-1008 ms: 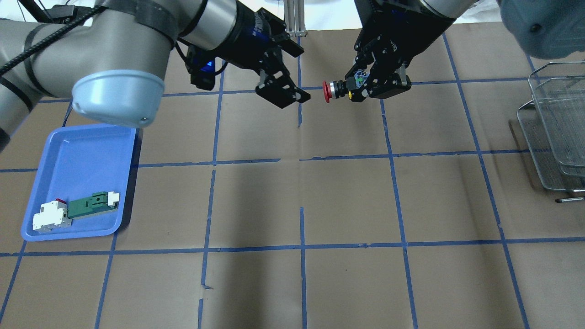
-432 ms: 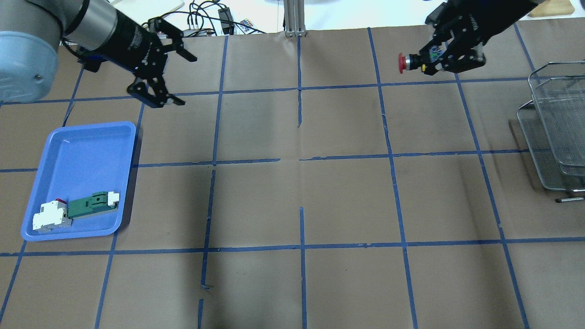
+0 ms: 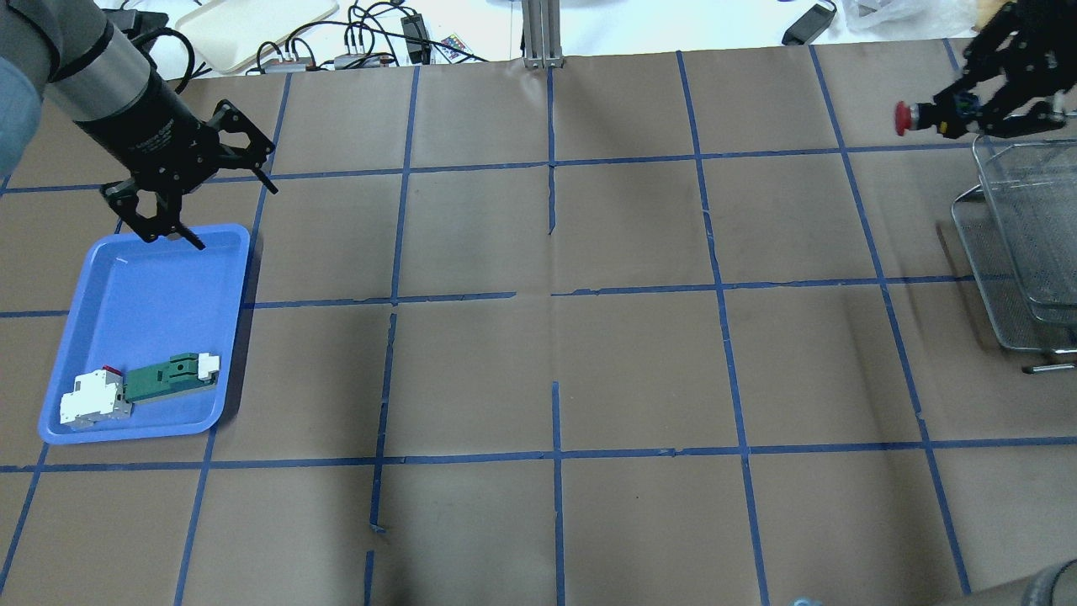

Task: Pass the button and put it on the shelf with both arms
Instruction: 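Lower the button into the wire rack shelf with the right gripper and release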

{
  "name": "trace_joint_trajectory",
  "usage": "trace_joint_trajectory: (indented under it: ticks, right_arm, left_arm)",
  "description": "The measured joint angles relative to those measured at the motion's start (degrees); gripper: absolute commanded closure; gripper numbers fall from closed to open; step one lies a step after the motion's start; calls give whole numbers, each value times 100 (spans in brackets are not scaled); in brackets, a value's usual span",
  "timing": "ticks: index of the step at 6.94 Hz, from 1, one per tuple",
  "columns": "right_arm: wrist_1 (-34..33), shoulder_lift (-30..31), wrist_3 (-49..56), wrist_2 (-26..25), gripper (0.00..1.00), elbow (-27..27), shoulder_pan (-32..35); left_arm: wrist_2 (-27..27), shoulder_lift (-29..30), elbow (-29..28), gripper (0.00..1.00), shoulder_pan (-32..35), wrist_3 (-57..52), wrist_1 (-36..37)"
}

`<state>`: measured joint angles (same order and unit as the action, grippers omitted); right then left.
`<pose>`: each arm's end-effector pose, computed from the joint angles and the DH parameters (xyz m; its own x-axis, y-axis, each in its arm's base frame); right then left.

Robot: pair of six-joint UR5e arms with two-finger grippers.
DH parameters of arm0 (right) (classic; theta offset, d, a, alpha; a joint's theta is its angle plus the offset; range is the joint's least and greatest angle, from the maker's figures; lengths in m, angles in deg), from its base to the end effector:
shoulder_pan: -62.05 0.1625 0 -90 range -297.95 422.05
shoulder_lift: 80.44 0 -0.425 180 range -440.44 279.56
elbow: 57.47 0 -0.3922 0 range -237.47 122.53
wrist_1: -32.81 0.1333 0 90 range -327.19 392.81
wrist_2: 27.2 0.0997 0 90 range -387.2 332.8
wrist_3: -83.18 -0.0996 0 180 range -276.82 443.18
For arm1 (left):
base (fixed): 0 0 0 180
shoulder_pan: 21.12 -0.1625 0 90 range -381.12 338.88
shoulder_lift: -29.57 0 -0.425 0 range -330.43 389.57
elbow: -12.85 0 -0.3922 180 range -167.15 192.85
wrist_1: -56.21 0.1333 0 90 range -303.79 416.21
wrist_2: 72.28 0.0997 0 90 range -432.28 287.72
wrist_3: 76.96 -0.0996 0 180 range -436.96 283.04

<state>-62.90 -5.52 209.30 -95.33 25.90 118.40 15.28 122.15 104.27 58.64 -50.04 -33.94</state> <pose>-0.1871 -0.5886 0.4181 0.0025 -0.9835 0.1807 -0.9423 -0.0628 -0.3287 -0.0460 -0.5191 0.4532 -0.7959 -0.6054 0.0051 -0.6030 0.7934 0.0838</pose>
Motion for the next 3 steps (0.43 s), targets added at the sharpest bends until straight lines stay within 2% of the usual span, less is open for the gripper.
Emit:
trace_joint_trajectory:
  ticks: [2,3]
  right_arm:
    - [-364,-409,816,-176,77,-17,-858]
    - [-434,-500,938,-305,72,-14,-1055]
  left_arm:
    - [168,-353,38,0,559,-989,-153]
    - [219,-443,51,0,711,-1200,-152]
